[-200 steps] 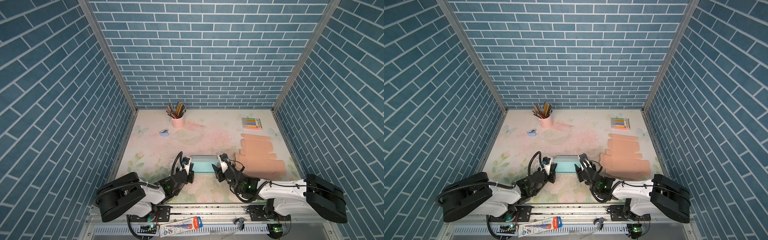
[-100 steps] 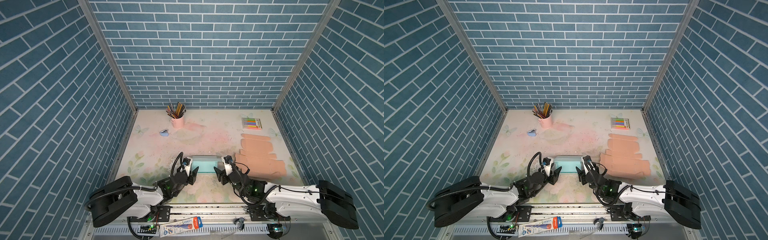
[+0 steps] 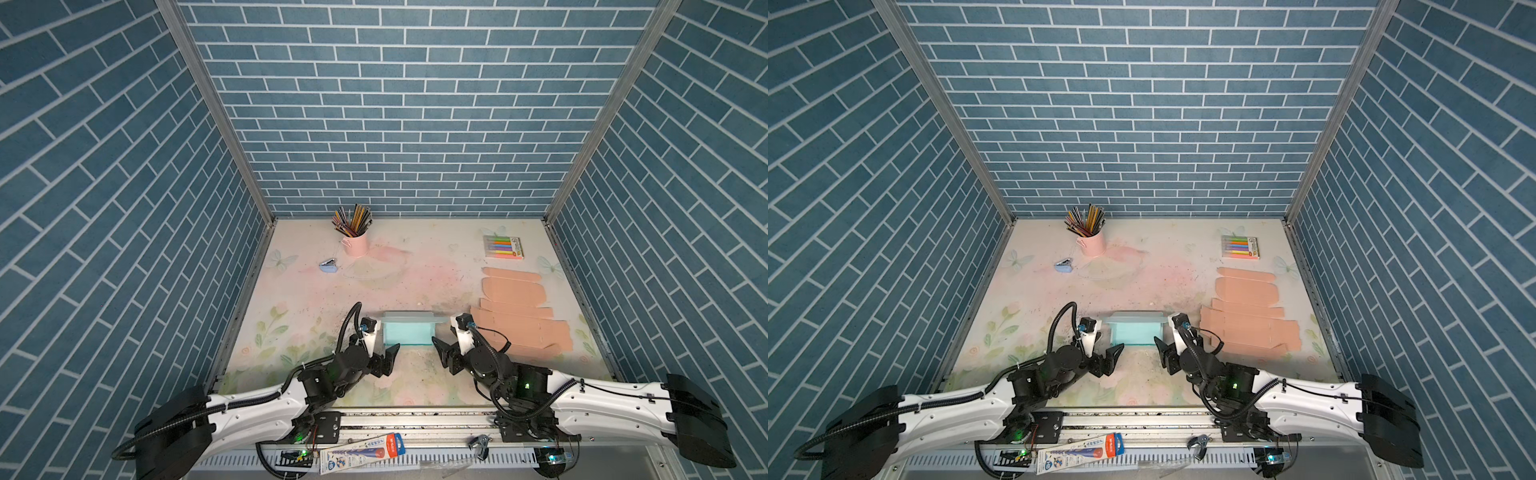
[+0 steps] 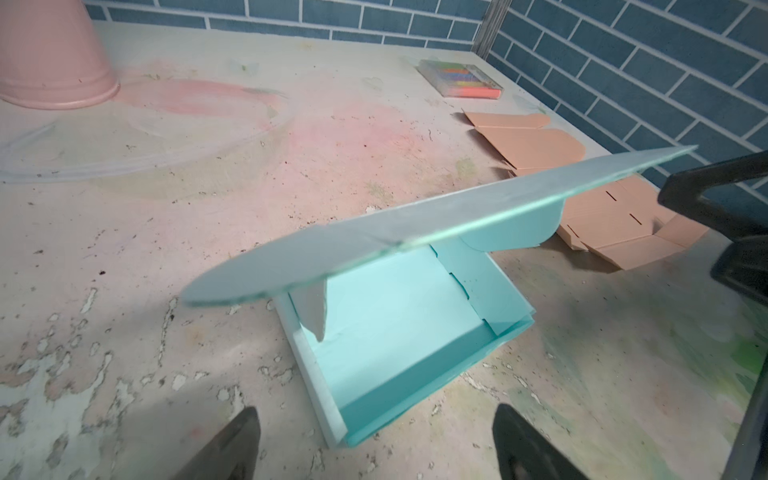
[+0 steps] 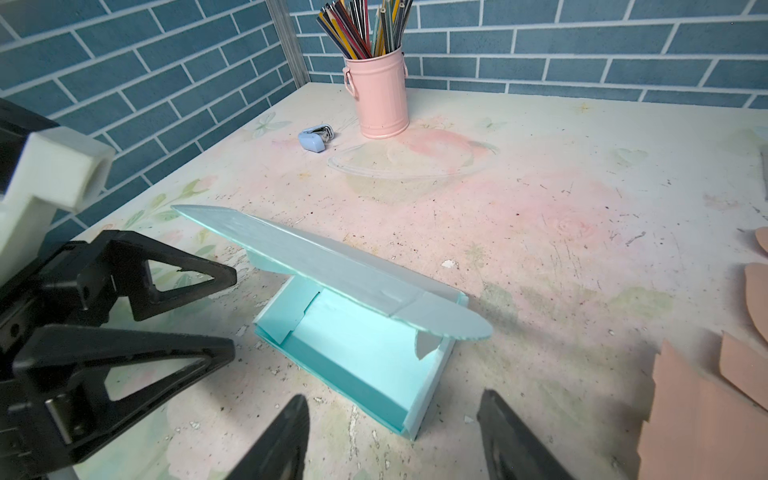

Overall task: Fold the paper box
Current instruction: 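Open both grippers and lift them up off the closed lid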

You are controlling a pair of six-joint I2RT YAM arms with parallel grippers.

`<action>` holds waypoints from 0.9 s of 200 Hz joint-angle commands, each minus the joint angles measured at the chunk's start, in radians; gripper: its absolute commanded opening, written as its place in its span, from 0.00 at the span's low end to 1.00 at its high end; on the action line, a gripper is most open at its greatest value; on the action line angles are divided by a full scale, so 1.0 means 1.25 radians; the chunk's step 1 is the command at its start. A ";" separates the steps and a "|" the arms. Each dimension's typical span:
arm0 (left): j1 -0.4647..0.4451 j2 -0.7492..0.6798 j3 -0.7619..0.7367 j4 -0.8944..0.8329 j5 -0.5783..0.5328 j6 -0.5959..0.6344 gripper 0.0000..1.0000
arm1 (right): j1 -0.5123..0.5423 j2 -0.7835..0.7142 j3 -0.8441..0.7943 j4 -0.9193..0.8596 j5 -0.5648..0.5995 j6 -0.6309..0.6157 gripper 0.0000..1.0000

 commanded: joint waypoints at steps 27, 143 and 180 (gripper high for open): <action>-0.004 -0.069 0.078 -0.208 0.022 -0.046 0.88 | 0.005 -0.042 0.087 -0.126 0.007 0.061 0.66; -0.006 -0.116 0.238 -0.412 0.032 -0.037 0.88 | 0.001 -0.058 0.195 -0.231 0.008 0.063 0.66; -0.006 -0.125 0.271 -0.432 0.026 -0.020 0.88 | -0.030 -0.049 0.227 -0.245 -0.039 0.042 0.67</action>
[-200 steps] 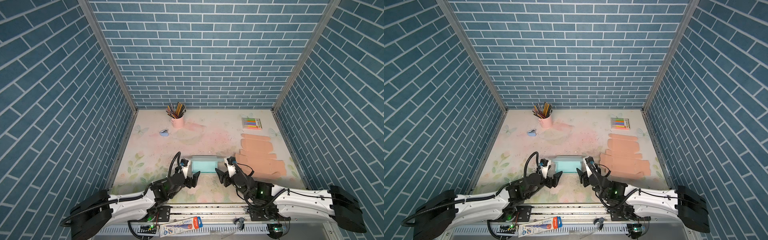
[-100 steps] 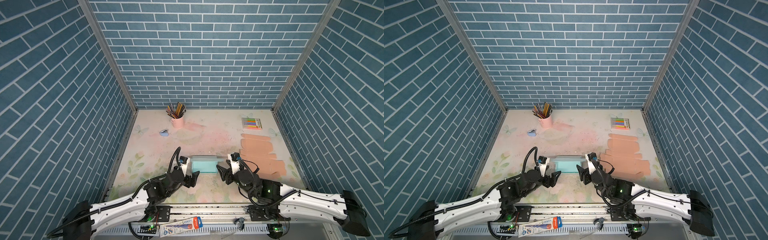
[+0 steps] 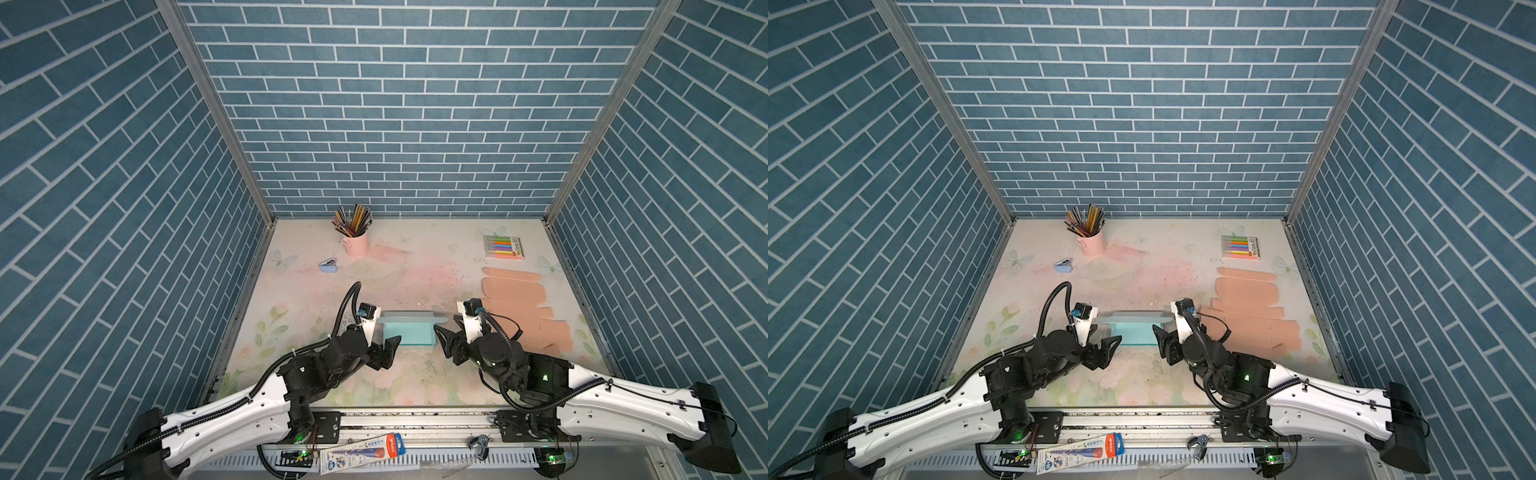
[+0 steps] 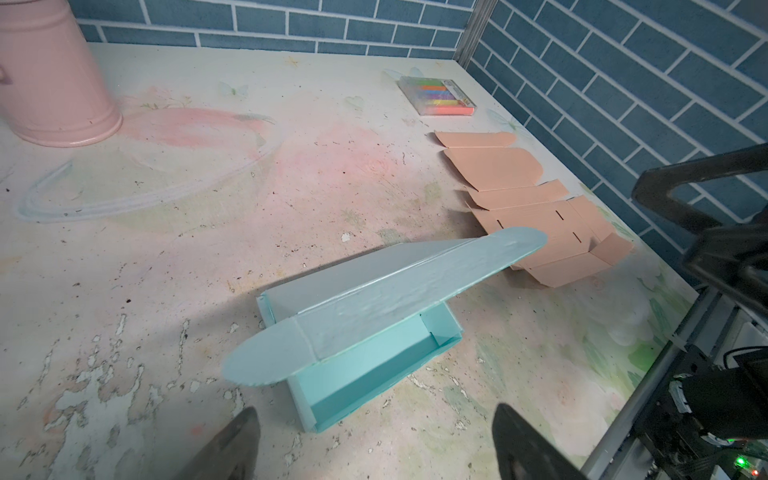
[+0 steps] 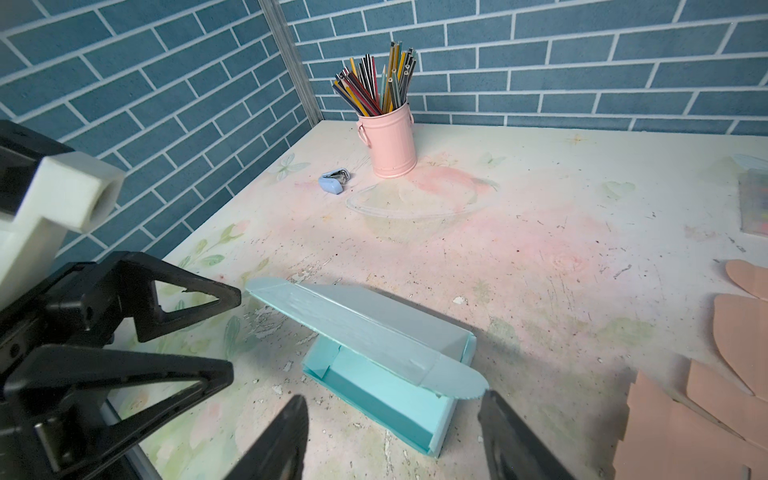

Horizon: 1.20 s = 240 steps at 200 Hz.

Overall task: Fold the paper box
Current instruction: 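Open both grippers and lift them up off the closed lid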

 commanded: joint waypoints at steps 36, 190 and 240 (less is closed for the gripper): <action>-0.005 0.023 0.103 -0.073 -0.005 0.029 0.88 | -0.089 0.029 0.080 -0.032 -0.136 -0.034 0.68; 0.253 0.234 0.259 -0.007 0.236 0.088 0.88 | -0.314 0.217 0.213 -0.078 -0.331 -0.155 0.68; 0.299 0.280 0.235 0.039 0.275 0.093 0.88 | -0.345 0.268 0.196 -0.036 -0.386 -0.154 0.67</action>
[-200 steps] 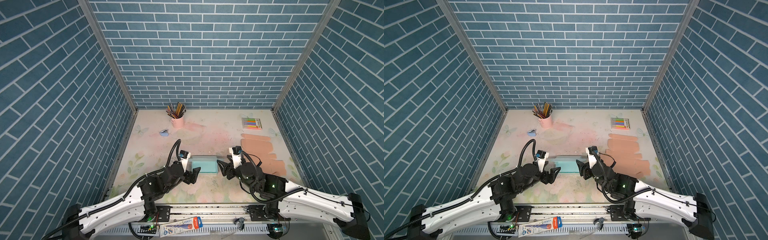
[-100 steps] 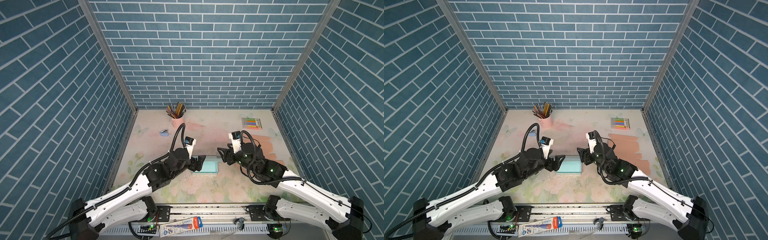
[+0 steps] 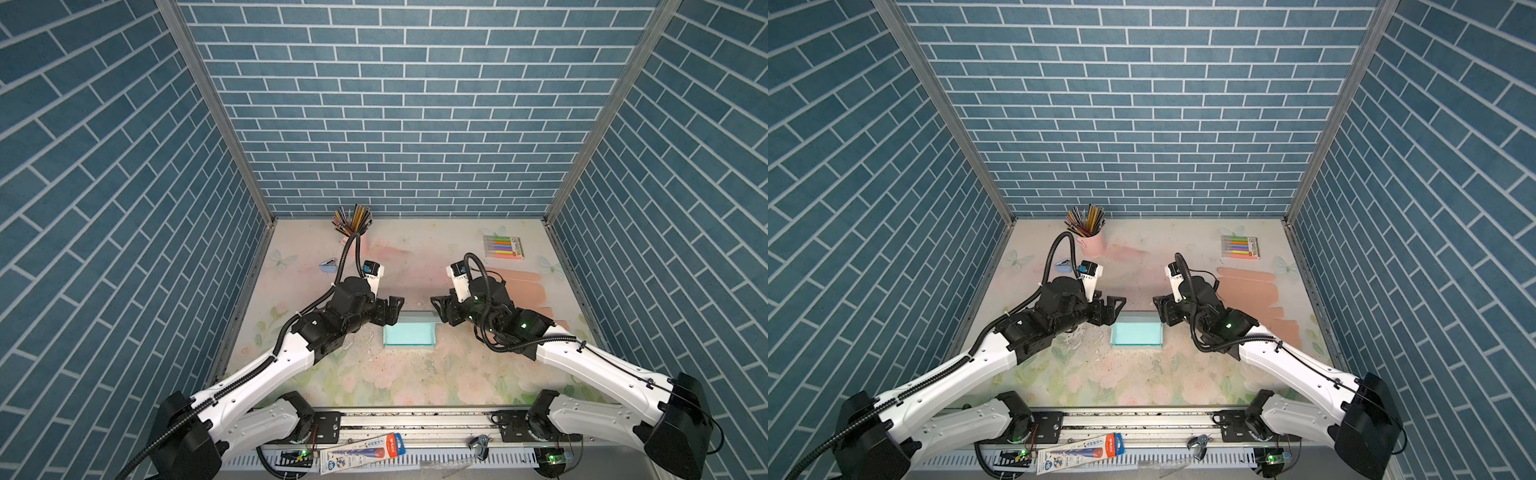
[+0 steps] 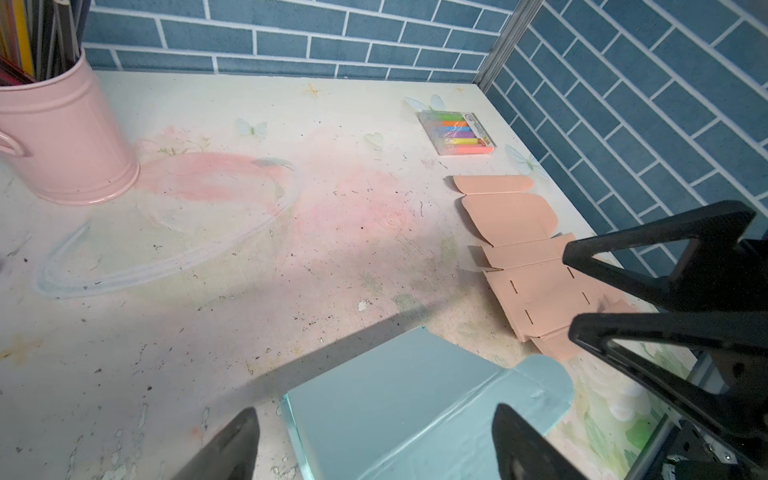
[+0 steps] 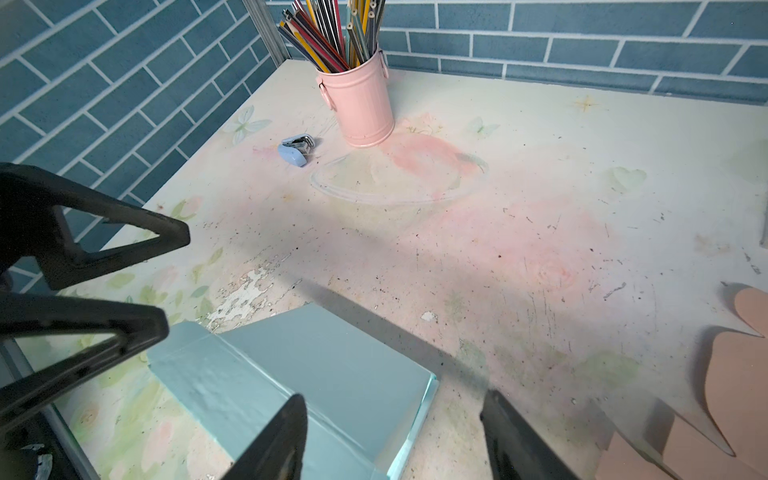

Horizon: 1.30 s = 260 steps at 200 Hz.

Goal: Fold the paper box

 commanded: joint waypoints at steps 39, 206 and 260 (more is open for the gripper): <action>0.029 0.038 -0.038 0.062 0.043 0.011 0.88 | -0.012 0.048 -0.020 0.043 -0.046 -0.012 0.67; 0.037 0.034 -0.138 0.094 0.043 -0.005 0.88 | -0.013 0.057 -0.095 0.075 -0.080 0.024 0.65; 0.038 0.022 -0.159 0.100 0.048 -0.013 0.88 | -0.013 0.060 -0.119 0.085 -0.111 0.029 0.64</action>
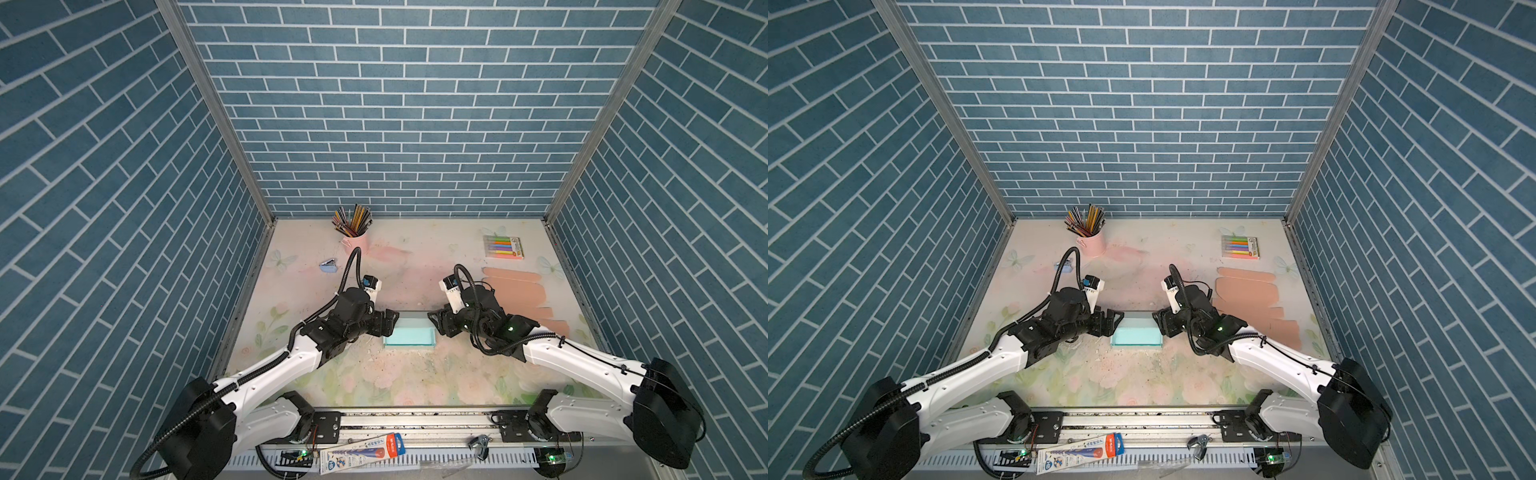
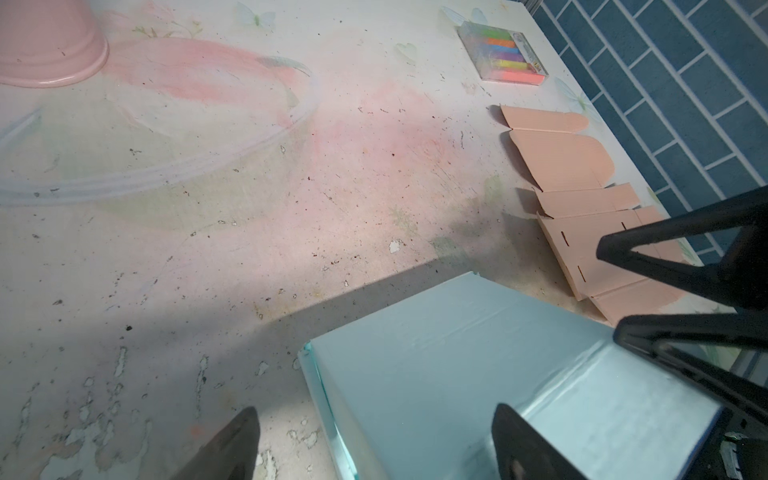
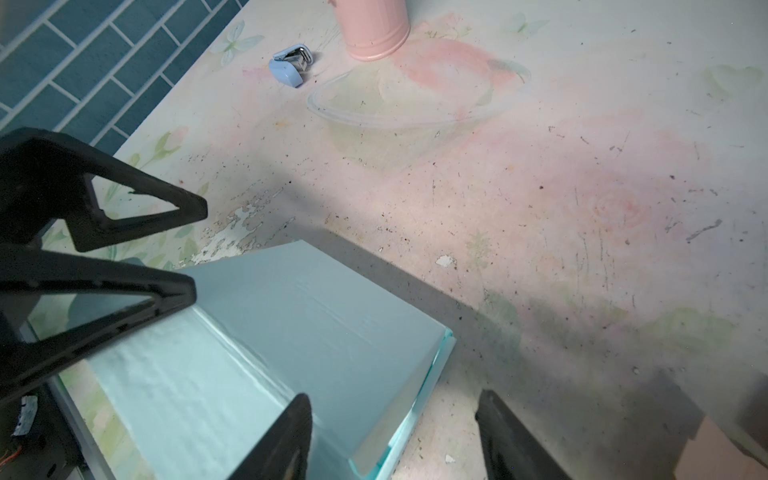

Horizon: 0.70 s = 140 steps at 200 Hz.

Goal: Fold the paper box

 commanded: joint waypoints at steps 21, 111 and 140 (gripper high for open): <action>0.006 -0.014 -0.037 0.026 0.011 -0.015 0.88 | -0.004 0.005 -0.023 0.011 -0.032 0.033 0.64; 0.005 -0.017 -0.078 0.043 0.034 -0.029 0.88 | -0.002 -0.011 -0.075 0.029 -0.033 0.056 0.62; 0.005 -0.014 -0.092 0.058 0.038 -0.036 0.88 | -0.002 -0.020 -0.086 0.035 -0.030 0.065 0.62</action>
